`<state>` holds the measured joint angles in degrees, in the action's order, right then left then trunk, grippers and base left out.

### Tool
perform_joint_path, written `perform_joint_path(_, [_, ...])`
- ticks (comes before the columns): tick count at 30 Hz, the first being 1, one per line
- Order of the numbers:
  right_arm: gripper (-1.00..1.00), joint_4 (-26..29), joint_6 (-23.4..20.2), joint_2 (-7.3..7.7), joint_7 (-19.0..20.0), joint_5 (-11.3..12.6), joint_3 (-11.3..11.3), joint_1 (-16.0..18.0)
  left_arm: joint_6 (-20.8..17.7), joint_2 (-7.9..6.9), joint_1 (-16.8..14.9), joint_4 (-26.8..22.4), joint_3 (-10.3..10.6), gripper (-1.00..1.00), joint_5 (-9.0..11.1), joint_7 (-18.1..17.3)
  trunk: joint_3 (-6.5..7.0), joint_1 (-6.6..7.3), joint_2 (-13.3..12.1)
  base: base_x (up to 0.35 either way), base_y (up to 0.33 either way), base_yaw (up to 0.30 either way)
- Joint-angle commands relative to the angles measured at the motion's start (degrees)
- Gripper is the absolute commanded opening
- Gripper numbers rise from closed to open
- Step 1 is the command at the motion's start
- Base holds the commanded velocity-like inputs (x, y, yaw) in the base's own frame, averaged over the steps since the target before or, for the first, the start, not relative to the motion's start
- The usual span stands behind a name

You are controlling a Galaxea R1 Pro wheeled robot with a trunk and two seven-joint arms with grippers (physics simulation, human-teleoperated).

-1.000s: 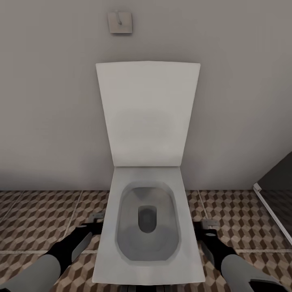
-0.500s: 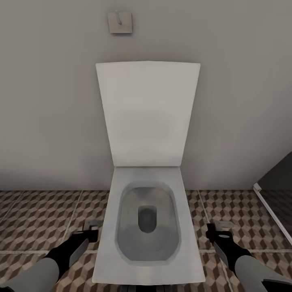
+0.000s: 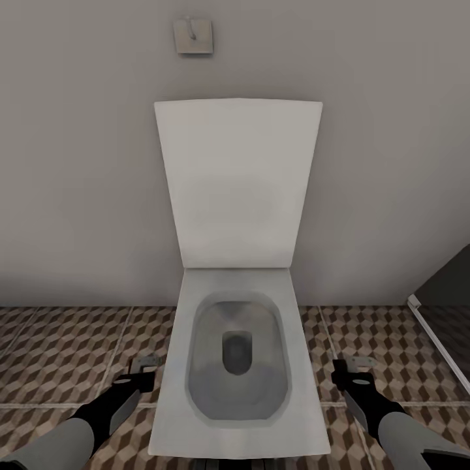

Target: Take the four mousetraps from the cabinet in the bathroom and place them on the bathroom floor. Make sure all four end up on the same floor surface, and ensure that at least two of them are either under or directly next to the same bathroom sink.

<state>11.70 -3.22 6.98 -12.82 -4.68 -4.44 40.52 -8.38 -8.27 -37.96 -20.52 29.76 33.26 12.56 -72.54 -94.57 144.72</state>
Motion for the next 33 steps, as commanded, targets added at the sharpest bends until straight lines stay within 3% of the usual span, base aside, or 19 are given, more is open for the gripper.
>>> perform_joint_path(1, [-1.0, 0.1, -0.3, -0.04, 0.0, -0.5, -0.5, 0.0, -0.3, -0.04, 0.0, -0.2, 0.5, -1.0, 0.2, 0.4, -0.04, 0.01, 0.0, 0.0, 0.0, 0.0])
perform_joint_path(12, [-1.0, 0.1, -0.3, -0.12, 0.0, -0.5, -0.5, 0.0, -0.3, 0.84, 0.0, -0.3, 0.5, -1.0, 0.2, 0.4, -0.04, 0.01, 0.0, 0.0, 0.0, 0.0])
perform_joint_path(33, [-1.0, 0.1, -0.9, -0.44, 0.0, -1.4, -0.2, 0.0, -0.7, 0.89, 0.0, -0.2, 0.4, -1.0, 0.2, 0.4, -4.69, -0.53, 0.3, 0.0, 0.0, 0.0])
